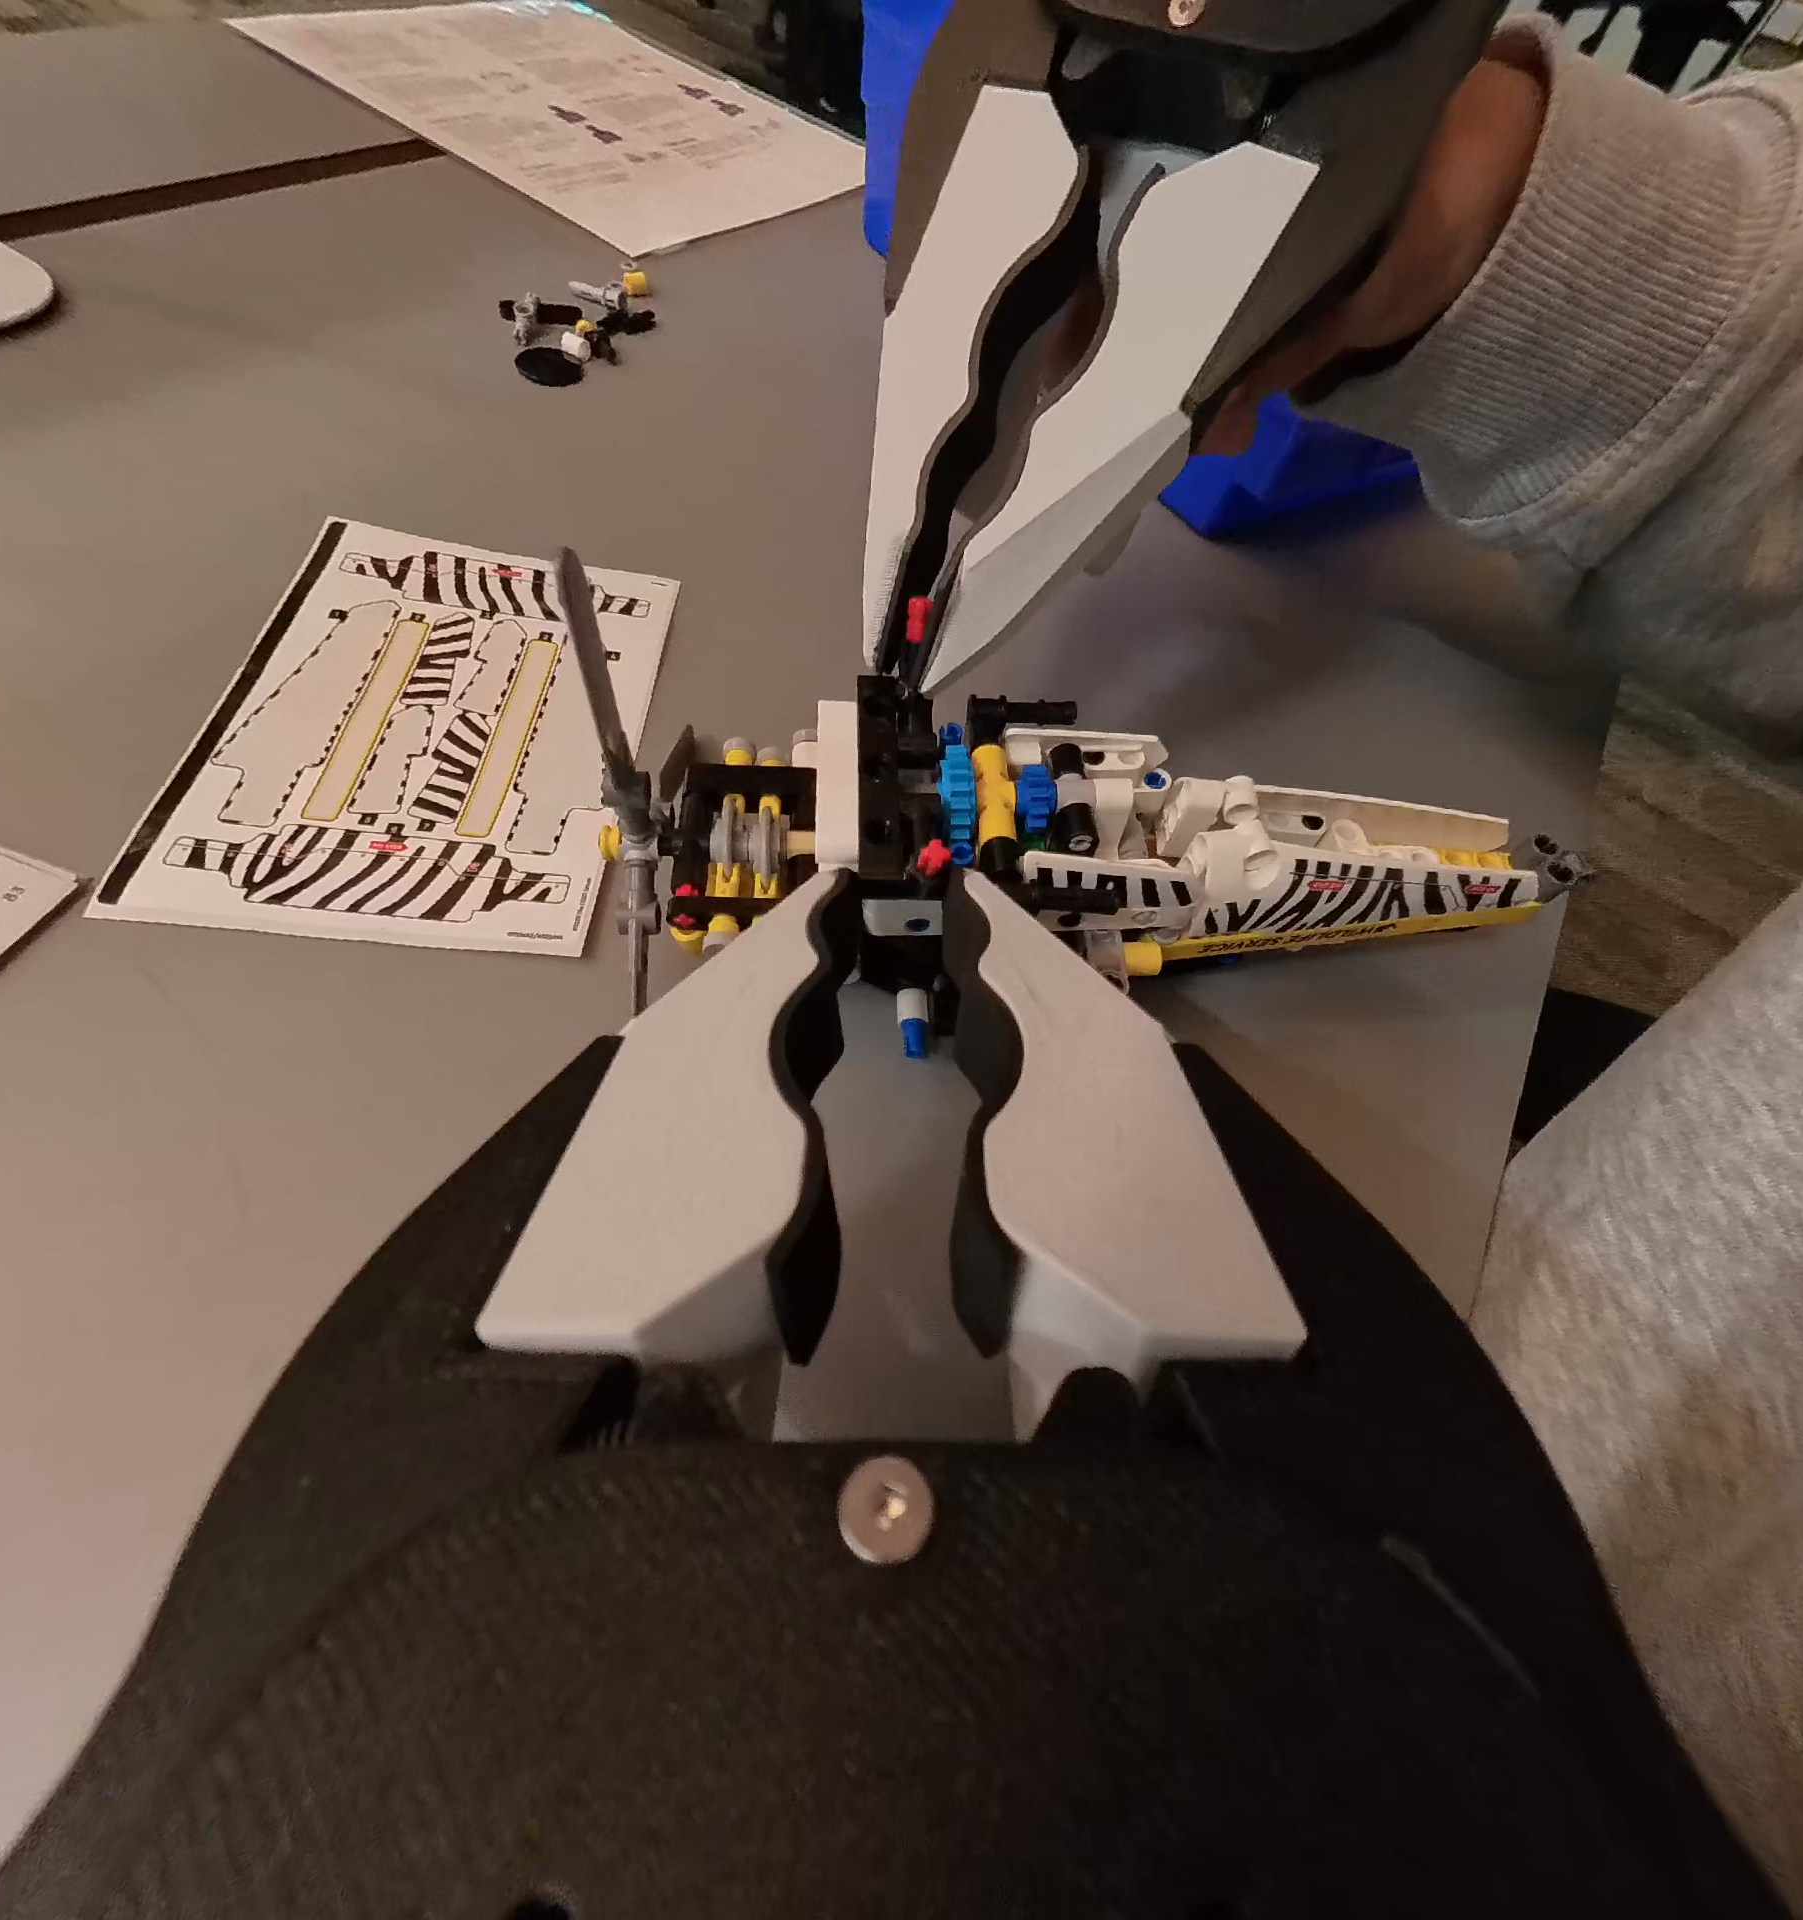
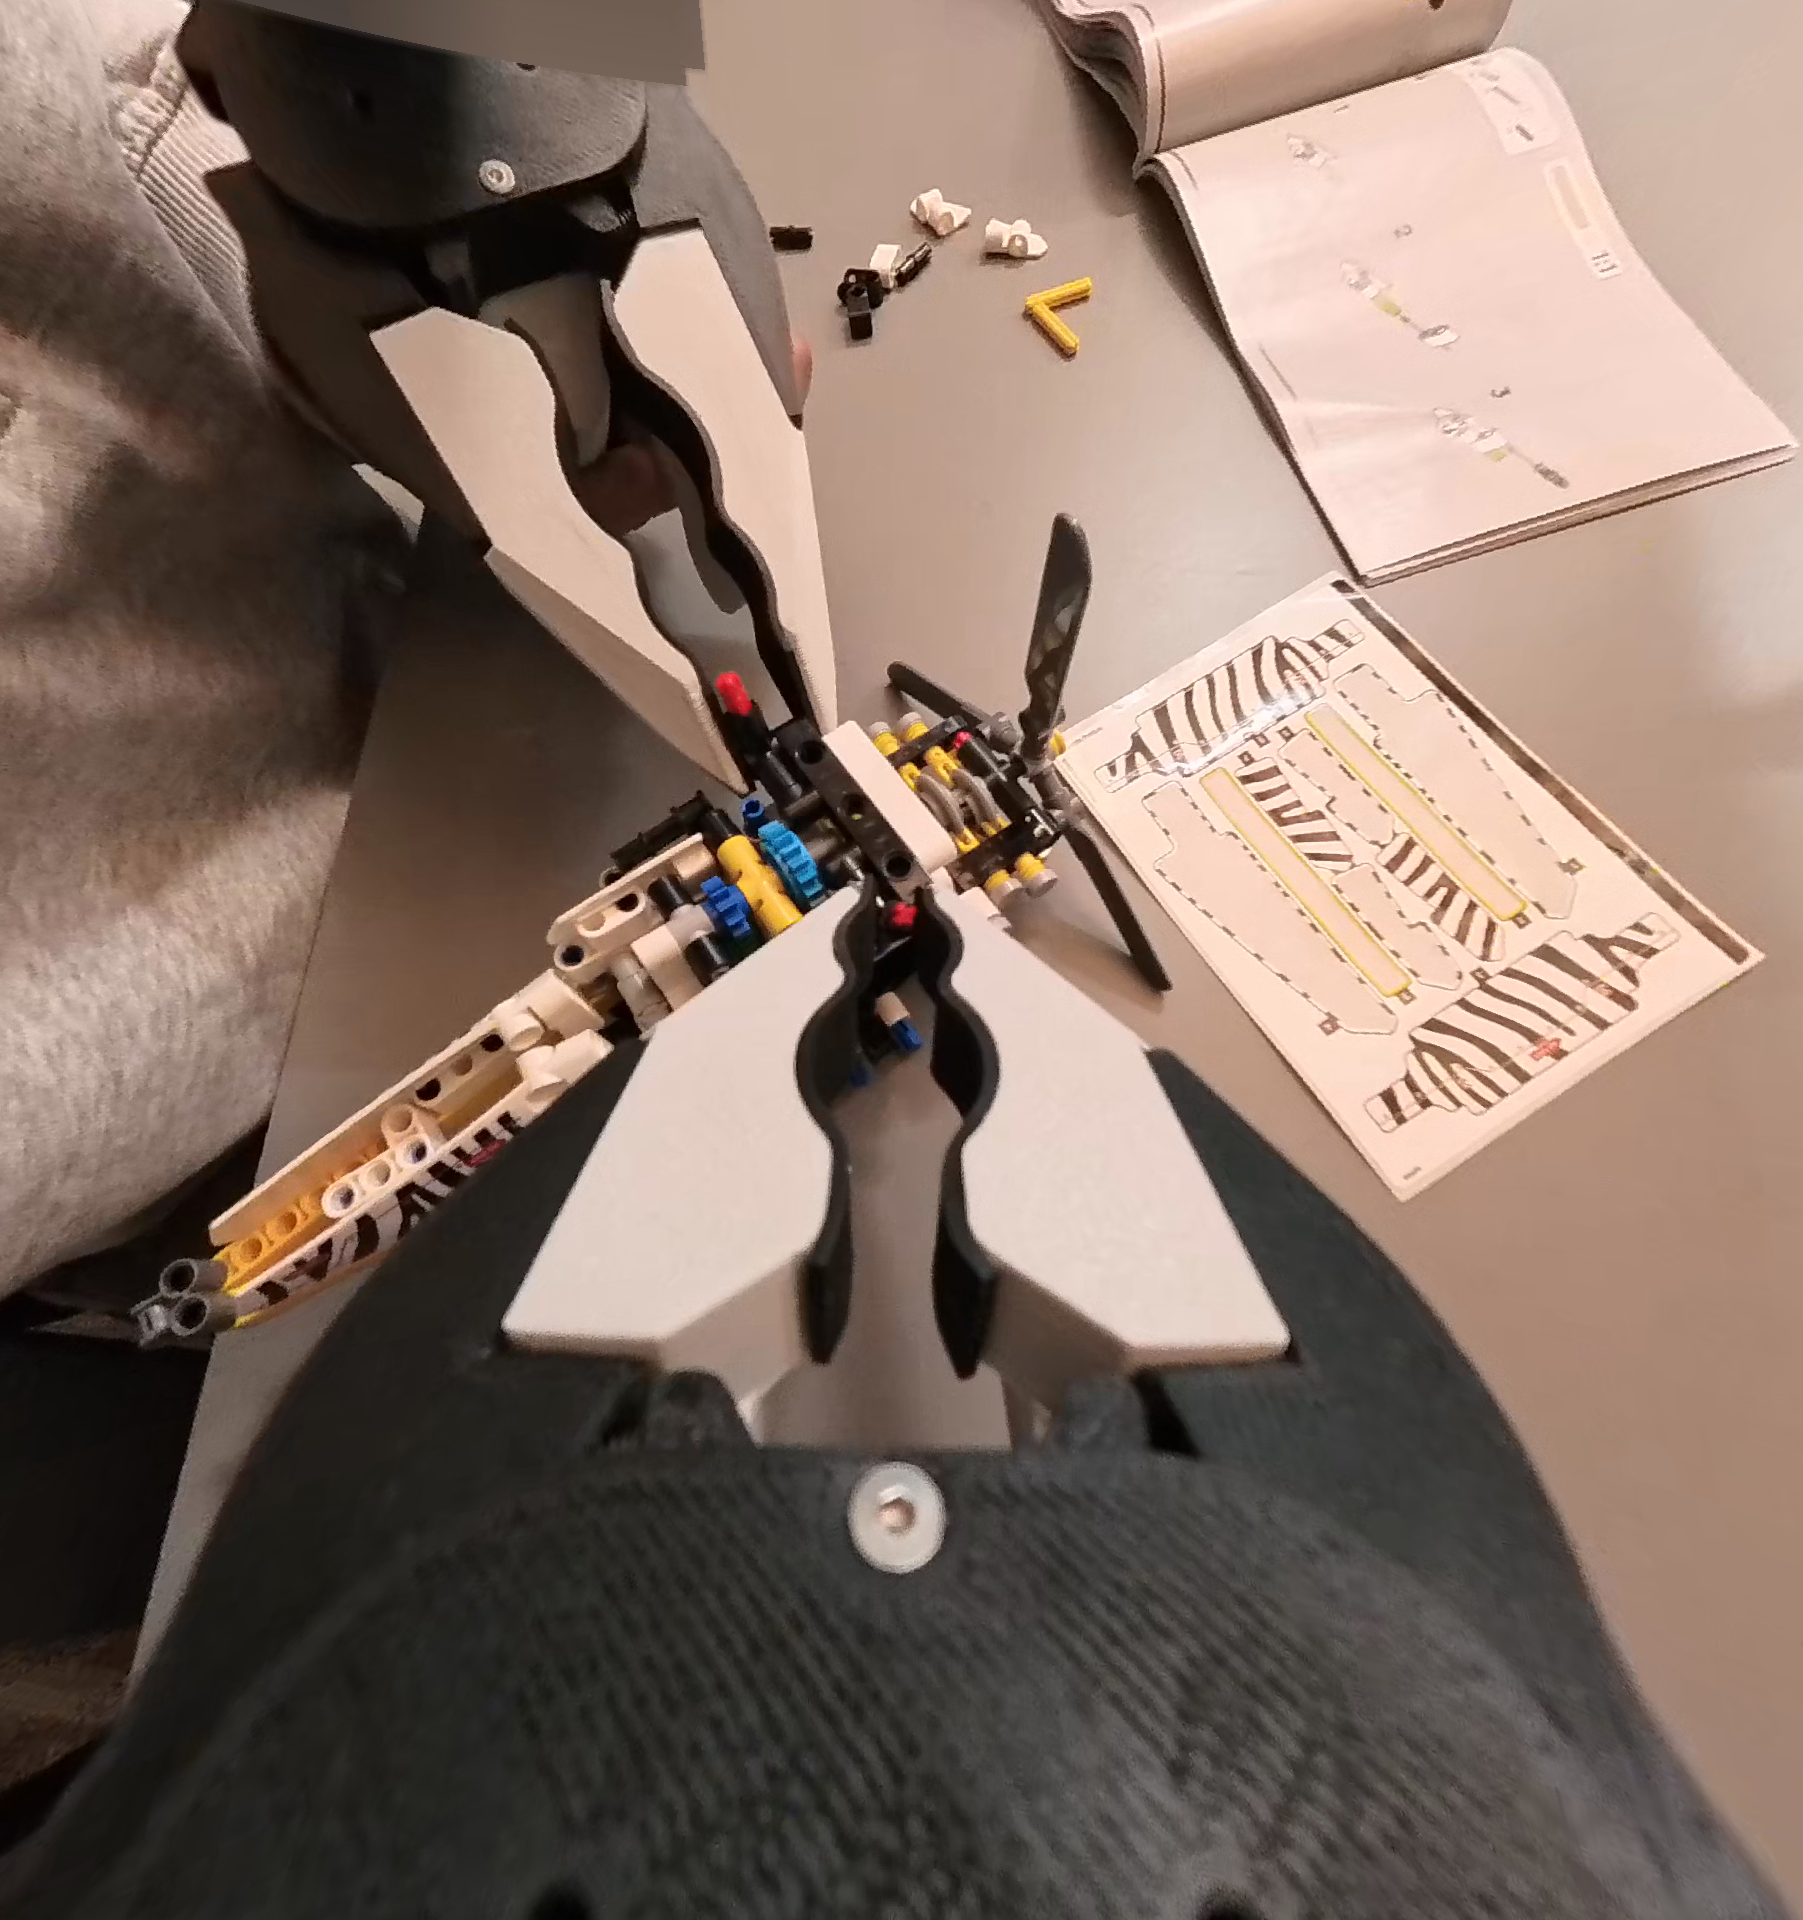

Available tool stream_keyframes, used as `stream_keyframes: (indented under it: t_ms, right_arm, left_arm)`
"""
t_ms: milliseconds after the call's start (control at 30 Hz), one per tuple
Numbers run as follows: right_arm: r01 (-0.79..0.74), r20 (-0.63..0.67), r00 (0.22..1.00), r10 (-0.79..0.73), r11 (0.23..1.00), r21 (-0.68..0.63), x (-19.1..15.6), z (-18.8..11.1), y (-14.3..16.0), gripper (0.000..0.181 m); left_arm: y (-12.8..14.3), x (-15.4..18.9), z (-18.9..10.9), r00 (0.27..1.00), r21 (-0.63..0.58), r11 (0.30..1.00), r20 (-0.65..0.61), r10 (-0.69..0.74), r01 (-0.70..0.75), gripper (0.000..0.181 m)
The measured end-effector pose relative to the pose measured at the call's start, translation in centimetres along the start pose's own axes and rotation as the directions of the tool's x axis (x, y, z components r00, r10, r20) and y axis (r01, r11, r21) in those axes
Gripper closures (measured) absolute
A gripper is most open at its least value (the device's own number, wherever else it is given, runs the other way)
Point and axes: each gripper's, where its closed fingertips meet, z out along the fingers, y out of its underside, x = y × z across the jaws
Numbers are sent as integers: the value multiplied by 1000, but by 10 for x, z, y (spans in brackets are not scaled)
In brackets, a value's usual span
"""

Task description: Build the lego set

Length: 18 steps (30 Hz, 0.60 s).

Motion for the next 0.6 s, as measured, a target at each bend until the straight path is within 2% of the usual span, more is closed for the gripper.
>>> stream_keyframes:
  t_ms: [167, 367, 433, 467, 533, 600]
  right_arm:
    - [-16, 6, 1000, 16, 1000, 5, 0, 0, -2, 177]
    - [-92, 8, 996, 92, 989, 112, 0, -2, -4, 172]
    - [-138, 15, 990, 137, 980, 145, 0, -3, -4, 162]
    - [-174, 20, 985, 174, 969, 178, 2, -4, -7, 150]
    - [-286, 53, 958, 283, 920, 267, 6, -9, -14, 137]
    - [-458, 125, 888, 443, 822, 339, 13, -13, -19, 133]
  left_arm:
    - [-1, 1, 0, 1000, 11, 1000, -7, -19, 19, 167]
    - [-4, 3, 0, 1000, 16, 1000, 17, 16, -16, 167]
    - [-4, 4, 1, 999, 8, 999, 31, 40, -40, 167]
    - [-4, 4, 1, 998, 5, 999, 35, 50, -51, 167]
    - [-4, 5, 1, 998, 4, 998, 37, 55, -55, 167]
    - [-4, 5, 1, 998, 6, 999, 36, 47, -47, 167]
